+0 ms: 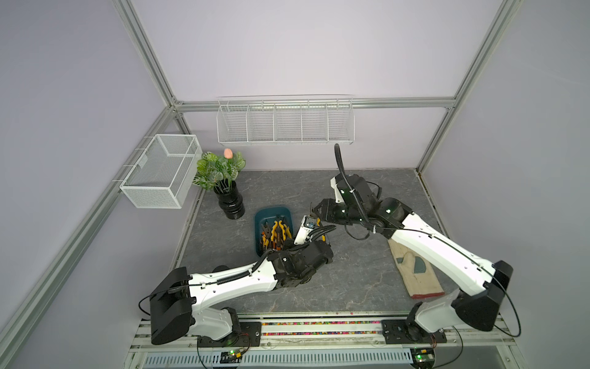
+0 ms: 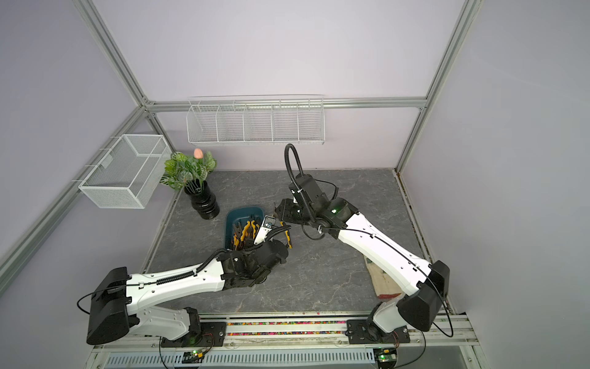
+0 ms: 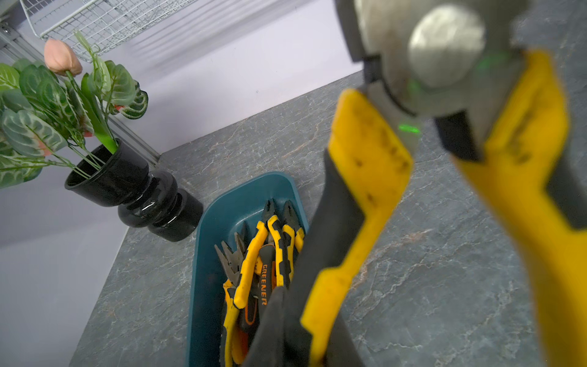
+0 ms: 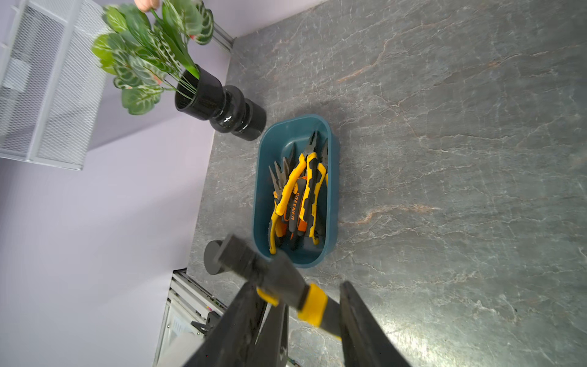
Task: Take the pliers out of the storage box
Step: Pick up the pliers from the storage box.
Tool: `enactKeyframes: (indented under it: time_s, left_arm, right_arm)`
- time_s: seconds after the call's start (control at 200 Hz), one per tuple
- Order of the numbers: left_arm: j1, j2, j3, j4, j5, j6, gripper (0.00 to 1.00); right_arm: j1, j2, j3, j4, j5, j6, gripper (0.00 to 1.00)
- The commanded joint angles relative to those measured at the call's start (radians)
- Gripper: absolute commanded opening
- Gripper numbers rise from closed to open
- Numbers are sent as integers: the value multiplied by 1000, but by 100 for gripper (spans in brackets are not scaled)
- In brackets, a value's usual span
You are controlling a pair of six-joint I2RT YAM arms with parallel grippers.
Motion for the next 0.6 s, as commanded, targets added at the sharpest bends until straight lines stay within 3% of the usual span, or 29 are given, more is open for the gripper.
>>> enactKeyframes:
  time_s: [0.0,0.1,0.2,0.39,0.595]
  left_arm:
    - [3,-89,-7,52,-33,-92,0]
    - [6,-117,-2,52,-25,-82,0]
    - [6,-113,23,20,-20,-81,0]
    - [5,-88,28,18,-10,-74,0]
    - [4,-74,32,20,11,-87,0]
  right_arm:
    - [9,-90,-80,29,85,42,47]
    - [15,-171,-181,78,152,57,48]
    - [15,-202,-214,130,138,29,48]
    - [30,-152,-128,191,33,-39,53]
    - [40,-46,13,109,45,-58,55]
